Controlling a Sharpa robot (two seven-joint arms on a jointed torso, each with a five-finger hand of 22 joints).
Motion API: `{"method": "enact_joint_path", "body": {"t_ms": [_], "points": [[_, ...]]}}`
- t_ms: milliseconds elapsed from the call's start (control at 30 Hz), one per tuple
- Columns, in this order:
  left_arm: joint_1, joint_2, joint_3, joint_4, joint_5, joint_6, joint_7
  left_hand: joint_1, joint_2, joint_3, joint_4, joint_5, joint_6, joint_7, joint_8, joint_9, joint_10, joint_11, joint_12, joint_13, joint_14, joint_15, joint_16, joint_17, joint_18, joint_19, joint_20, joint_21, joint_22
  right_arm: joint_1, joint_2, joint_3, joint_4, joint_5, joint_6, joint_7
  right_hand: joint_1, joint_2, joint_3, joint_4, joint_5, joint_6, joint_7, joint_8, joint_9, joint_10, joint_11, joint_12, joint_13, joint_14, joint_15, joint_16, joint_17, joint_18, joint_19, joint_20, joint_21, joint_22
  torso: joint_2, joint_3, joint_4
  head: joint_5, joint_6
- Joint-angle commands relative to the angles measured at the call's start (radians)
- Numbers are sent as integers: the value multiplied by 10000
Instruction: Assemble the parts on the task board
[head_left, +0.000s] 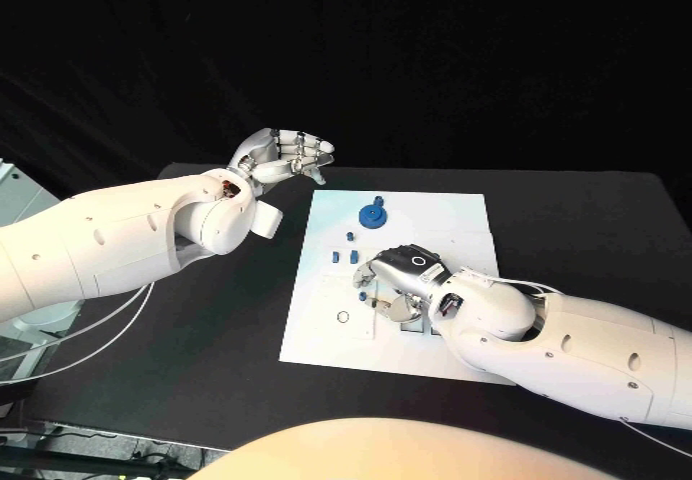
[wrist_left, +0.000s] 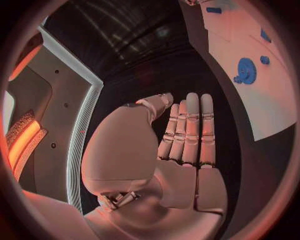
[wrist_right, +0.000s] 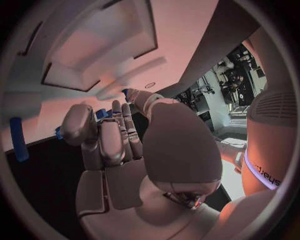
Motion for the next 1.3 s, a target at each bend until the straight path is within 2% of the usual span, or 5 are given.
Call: {"method": "enact_joint_path", "body": {"t_ms": [33,567,767,1033,1300], "points": [[5,1,8,3,41,59,-69,91,24,-37,-38,5,-12,86,-57,-20,59,4,-56,-20,33,26,3,12,122,42,-17,22,17,-10,-34,-1,9,34,-658,-84,157,8,-141,-59,4,-154,-1,-139,-43,-251,54,98,23,-83,7,-143,-234,111,-112,36,-329,-88,-5,-4,3,-22,22],[5,-63,8,-11,36,79,-142,91,26,-42,-36,-2,-28,95,-73,-25,36,14,-80,-31,21,33,-8,12,119,33,-15,17,17,253,-967,49,998,636,-1116,-108,223,73,-450,-63,19,-90,58,-220,-61,-301,26,457,85,-3,-7,-54,-156,90,10,35,-198,-48,0,-15,20,-124,138],[5,-89,8,-3,36,118,-105,95,22,-48,-39,-8,-39,99,-84,-28,27,19,-92,-37,15,37,-13,13,118,27,-14,14,18,935,-1816,134,1424,1369,564,-382,147,69,-507,24,16,-77,13,-321,-92,-130,-20,770,67,195,-40,291,352,-44,346,-16,555,285,-17,-10,-31,-276,270],[5,-77,8,-9,36,160,-74,95,22,-48,-39,-8,-39,99,-84,-28,27,19,-92,-37,15,37,-13,13,118,27,-14,14,18,1424,-2333,175,1016,1104,1221,-448,139,-32,-1038,80,11,-158,-68,-450,-125,-484,2,793,25,215,-26,391,451,-64,392,-3,626,329,-37,-15,-54,-338,378],[4,-57,7,-30,36,197,-71,91,15,-57,-38,-11,-43,100,-89,-29,25,21,-97,-40,13,40,-15,14,116,23,-13,11,18,1486,-2217,176,582,1099,1727,-241,1083,533,-3334,644,89,-151,-229,-757,-228,-1269,126,1126,36,51,87,220,20,71,137,95,-310,-51,-30,-23,-33,-346,392]]}}
